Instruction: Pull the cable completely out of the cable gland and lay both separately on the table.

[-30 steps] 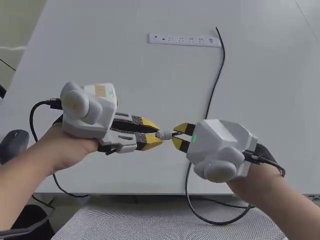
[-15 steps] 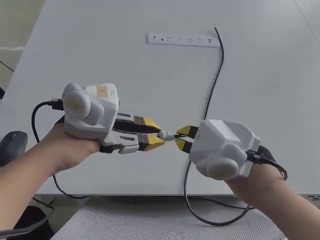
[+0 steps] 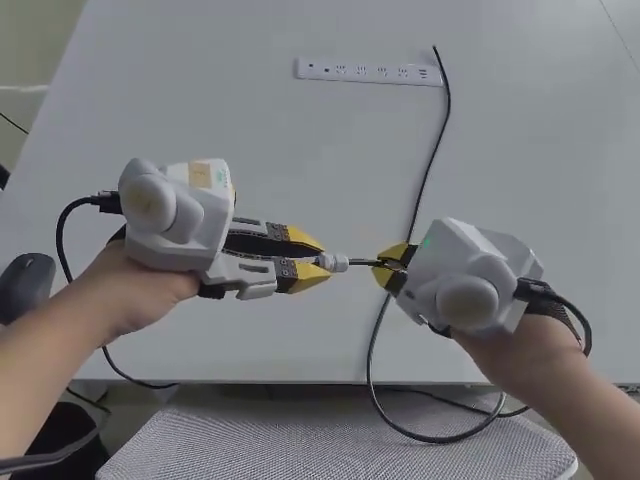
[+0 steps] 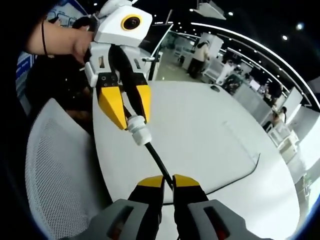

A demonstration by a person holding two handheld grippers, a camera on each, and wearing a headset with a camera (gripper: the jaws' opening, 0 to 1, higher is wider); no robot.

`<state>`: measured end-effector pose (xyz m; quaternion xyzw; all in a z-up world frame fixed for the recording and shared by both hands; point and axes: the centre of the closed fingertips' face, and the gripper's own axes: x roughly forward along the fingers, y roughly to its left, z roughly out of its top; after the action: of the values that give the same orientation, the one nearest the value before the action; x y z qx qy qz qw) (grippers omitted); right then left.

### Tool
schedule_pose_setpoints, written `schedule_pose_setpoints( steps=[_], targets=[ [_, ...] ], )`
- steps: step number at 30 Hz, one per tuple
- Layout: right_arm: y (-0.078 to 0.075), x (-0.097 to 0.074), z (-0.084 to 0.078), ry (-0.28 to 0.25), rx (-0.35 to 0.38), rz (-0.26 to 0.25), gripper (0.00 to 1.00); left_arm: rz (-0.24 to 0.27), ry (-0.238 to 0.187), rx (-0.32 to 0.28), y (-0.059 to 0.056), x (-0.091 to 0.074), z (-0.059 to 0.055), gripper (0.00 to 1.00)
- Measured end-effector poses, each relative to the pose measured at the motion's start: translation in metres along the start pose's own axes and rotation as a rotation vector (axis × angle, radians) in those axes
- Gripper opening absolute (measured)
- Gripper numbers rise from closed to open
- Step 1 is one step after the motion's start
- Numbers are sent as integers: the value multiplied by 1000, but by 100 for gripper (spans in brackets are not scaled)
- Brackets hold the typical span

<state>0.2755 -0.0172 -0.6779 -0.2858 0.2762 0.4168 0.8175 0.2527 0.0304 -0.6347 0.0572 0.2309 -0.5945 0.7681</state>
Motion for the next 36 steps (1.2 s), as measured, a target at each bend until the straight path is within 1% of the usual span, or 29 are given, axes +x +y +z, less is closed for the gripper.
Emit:
schedule_pose_setpoints(
  steps=[3,7,10,11,14,16,18,20,23,27,29,31,33,36],
  targets=[
    [-3,1,-8,8,98,4,1,2,-2,-2,1,0,0,15],
    [-8,2,-18,23,150,1,1,4,1,-1,2,-1,-1,15],
    [-11,4,-27,35,217,3,1,7,2,-1,3,-2,-1,15],
    [-11,4,-28,36,225,3,1,7,3,-3,4,-2,-1,15],
    [-14,6,-34,45,304,7,1,8,2,-2,4,-2,-1,15],
    [-15,7,-37,43,371,10,2,8,1,-2,4,-1,0,15],
    [-17,9,-41,52,395,8,2,7,3,0,4,0,0,15],
    [-16,9,-41,37,448,15,2,6,4,2,4,1,0,15],
    [-17,10,-42,39,478,8,3,5,5,6,4,1,0,15],
    [-17,11,-42,44,490,6,3,6,5,6,4,2,0,15],
    [-17,11,-42,46,478,6,3,5,3,4,4,2,0,15],
    [-17,11,-40,40,436,3,3,5,4,4,5,1,0,15],
    [-17,10,-41,41,429,0,4,2,5,-8,4,1,0,15],
    [-18,9,-41,34,423,-1,4,-1,5,-9,4,2,0,15]
  ],
)
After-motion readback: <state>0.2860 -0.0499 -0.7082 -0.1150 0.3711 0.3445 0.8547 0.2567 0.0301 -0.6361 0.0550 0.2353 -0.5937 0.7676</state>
